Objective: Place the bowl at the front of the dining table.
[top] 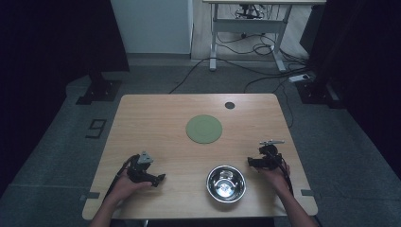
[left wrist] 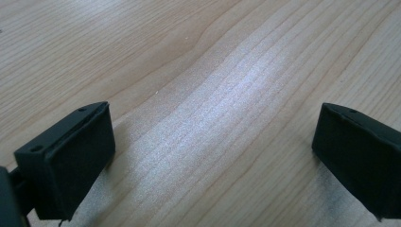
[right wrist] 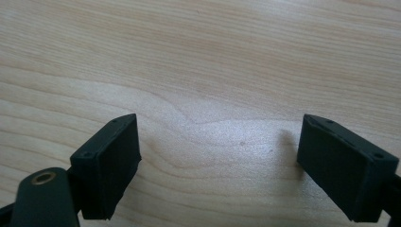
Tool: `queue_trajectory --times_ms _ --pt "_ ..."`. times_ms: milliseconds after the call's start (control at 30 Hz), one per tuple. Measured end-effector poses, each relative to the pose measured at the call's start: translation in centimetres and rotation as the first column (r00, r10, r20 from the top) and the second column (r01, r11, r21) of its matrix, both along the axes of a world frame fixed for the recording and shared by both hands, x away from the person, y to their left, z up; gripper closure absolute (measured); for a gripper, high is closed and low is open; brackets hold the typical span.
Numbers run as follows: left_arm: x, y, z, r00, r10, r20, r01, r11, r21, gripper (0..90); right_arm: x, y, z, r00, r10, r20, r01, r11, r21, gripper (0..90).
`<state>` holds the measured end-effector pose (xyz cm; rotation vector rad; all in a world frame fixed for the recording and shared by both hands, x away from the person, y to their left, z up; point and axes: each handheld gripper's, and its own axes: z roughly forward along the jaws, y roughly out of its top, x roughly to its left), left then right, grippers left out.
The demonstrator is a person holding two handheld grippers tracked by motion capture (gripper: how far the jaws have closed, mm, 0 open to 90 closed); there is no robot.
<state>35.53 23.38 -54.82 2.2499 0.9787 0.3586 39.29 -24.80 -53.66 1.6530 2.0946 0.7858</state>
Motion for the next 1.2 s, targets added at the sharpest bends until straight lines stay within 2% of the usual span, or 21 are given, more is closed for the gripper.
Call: queue_trajectory --times_ms 200,533,767,1200 --pt "0.0 0.0 0.0 1.0 0.0 0.0 0.0 1.0 0.0 0.1 -0.4 0.1 0.7 0.9995 0.023 0.021 -0.023 0.9992 0.034 15.2" --pt "0.0 0.0 0.0 1.0 0.0 0.0 0.0 1.0 0.0 0.1 -1.0 0.4 1.2 0.9981 0.051 0.034 -0.053 0.9976 0.046 16.6" --pt "0.0 0.0 0.0 1.0 0.0 0.0 0.0 1.0 0.0 0.1 -1.7 0.3 2.1 0.9959 0.068 0.061 -0.073 0.9942 0.079 18.5" --pt "0.0 0.0 0.0 1.0 0.0 0.0 0.0 1.0 0.001 0.1 -2.5 0.6 2.8 0.991 0.109 0.078 -0.116 0.9888 0.094 21.5"
